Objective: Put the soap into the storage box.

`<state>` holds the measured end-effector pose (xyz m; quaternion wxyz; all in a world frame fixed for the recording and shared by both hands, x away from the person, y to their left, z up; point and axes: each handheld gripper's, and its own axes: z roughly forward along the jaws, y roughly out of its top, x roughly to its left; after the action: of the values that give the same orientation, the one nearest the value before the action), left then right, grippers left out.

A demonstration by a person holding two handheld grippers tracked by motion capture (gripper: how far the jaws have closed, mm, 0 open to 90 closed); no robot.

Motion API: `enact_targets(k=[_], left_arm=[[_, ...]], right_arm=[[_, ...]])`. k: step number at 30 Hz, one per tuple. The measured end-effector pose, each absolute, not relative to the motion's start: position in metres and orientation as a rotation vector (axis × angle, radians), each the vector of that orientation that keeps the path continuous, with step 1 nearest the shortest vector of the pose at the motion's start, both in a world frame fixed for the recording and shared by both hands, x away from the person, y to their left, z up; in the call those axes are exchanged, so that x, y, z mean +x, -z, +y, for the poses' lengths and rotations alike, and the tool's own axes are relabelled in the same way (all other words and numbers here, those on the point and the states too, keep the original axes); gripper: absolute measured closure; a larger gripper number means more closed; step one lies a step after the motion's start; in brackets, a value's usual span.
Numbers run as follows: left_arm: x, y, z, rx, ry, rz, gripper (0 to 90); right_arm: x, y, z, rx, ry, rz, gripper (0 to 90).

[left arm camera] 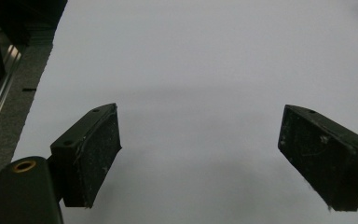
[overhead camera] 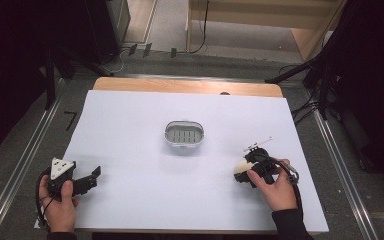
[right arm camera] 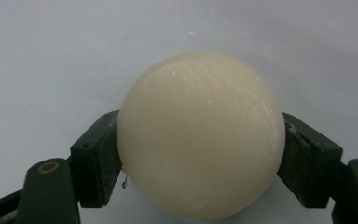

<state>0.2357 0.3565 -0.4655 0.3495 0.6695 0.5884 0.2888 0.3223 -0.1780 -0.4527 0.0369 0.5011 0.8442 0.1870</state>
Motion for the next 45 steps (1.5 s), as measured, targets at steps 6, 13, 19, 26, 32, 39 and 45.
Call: enact_targets(k=[6, 13, 19, 26, 32, 39, 45], left_arm=[[0.236, 0.465, 0.357, 1.734, -0.749, 1.524, 13.9], [0.236, 0.466, 0.357, 1.731, -0.748, 1.525, 13.9], [0.236, 0.465, 0.357, 1.731, -0.745, 1.527, 13.9], [0.235, 0.465, 0.357, 1.729, -0.742, 1.528, 13.9], [0.235, 0.465, 0.358, 1.730, -0.742, 1.527, 13.9], [0.235, 0.465, 0.358, 1.732, -0.742, 1.527, 13.9], [0.235, 0.465, 0.358, 1.729, -0.739, 1.525, 13.9]], right_arm=[[0.322, 0.450, -0.177, 1.534, -0.571, 2.595, 24.8], [0.324, 0.445, -0.175, 1.520, -0.568, 2.612, 24.8], [0.327, 0.438, -0.171, 1.512, -0.588, 2.609, 24.9], [0.331, 0.434, -0.165, 1.503, -0.577, 2.630, 24.9], [0.335, 0.433, -0.158, 1.488, -0.570, 2.651, 24.9], [0.339, 0.428, -0.150, 1.472, -0.570, 2.662, 24.9], [0.344, 0.420, -0.141, 1.457, -0.577, 2.665, 24.9]])
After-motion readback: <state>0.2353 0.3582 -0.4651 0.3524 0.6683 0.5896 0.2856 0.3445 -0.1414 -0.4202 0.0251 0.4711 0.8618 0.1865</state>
